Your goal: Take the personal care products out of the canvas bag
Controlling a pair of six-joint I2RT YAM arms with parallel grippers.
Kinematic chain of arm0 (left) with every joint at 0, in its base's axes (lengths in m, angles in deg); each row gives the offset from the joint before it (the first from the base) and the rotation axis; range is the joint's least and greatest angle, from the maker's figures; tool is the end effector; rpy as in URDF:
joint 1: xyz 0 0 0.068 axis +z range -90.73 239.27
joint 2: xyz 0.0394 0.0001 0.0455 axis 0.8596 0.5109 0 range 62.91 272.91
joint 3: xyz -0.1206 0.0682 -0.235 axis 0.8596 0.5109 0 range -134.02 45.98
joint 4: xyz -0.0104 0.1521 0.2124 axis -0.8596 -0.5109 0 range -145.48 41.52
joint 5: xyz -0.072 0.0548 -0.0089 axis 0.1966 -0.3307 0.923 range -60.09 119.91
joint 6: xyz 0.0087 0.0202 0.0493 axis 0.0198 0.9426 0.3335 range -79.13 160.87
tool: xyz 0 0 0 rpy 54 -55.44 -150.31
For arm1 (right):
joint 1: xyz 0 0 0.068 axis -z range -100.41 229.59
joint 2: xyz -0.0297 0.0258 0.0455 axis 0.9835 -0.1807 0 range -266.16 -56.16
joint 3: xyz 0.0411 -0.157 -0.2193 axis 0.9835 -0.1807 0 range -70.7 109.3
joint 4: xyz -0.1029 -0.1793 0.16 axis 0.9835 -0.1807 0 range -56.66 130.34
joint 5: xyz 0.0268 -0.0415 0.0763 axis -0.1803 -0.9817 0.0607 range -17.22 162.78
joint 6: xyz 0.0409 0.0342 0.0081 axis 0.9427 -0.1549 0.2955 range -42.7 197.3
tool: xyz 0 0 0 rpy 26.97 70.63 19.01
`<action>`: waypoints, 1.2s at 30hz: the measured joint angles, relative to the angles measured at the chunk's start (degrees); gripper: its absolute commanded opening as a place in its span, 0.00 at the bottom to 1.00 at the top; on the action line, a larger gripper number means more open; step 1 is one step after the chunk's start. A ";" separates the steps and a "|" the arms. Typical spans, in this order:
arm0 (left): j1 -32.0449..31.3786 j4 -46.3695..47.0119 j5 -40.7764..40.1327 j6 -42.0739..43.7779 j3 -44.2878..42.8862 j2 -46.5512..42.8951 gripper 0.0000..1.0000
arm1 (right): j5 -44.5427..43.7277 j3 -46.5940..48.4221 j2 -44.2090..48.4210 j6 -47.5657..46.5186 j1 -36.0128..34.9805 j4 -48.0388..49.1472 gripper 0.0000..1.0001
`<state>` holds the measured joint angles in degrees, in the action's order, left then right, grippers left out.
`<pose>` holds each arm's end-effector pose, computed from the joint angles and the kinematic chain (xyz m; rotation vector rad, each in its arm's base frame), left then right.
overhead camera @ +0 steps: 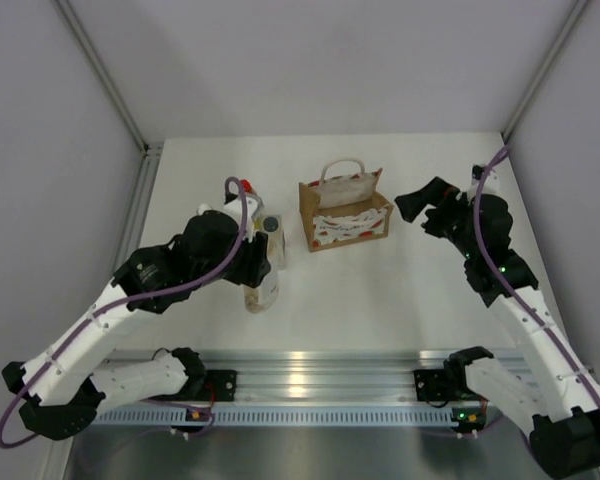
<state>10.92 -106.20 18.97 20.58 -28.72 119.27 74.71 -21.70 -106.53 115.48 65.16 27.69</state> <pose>0.1192 -0.1239 0.3981 0.4520 2.2334 -0.4271 0.1975 0.0521 0.3445 0.3606 1.8335 0.6750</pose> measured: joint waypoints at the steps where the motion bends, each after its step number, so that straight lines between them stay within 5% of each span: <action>1: -0.02 0.39 0.24 0.15 1.20 -0.39 0.00 | 1.60 -0.94 0.46 -1.36 0.00 -0.15 1.00; 13: -2.51 18.93 -2.34 -1.31 27.85 -6.97 0.00 | 11.50 -7.32 5.07 -10.03 0.00 -2.01 0.99; 23: -13.05 31.74 -21.79 -11.47 30.91 -0.50 0.00 | 11.26 -8.90 14.93 -13.27 0.00 -8.11 1.00; 31: -17.29 35.17 -29.07 -18.84 30.32 11.23 0.00 | 11.08 -8.90 16.92 -14.29 0.00 -11.80 1.00; 36: -17.92 37.18 -31.21 -21.03 29.44 14.27 0.30 | 10.97 -8.92 18.23 -15.15 0.00 -13.42 1.00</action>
<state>-7.01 -69.02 -12.24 -0.45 0.72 133.54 85.68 -30.62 -88.30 100.33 65.16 14.27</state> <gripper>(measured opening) 0.573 0.993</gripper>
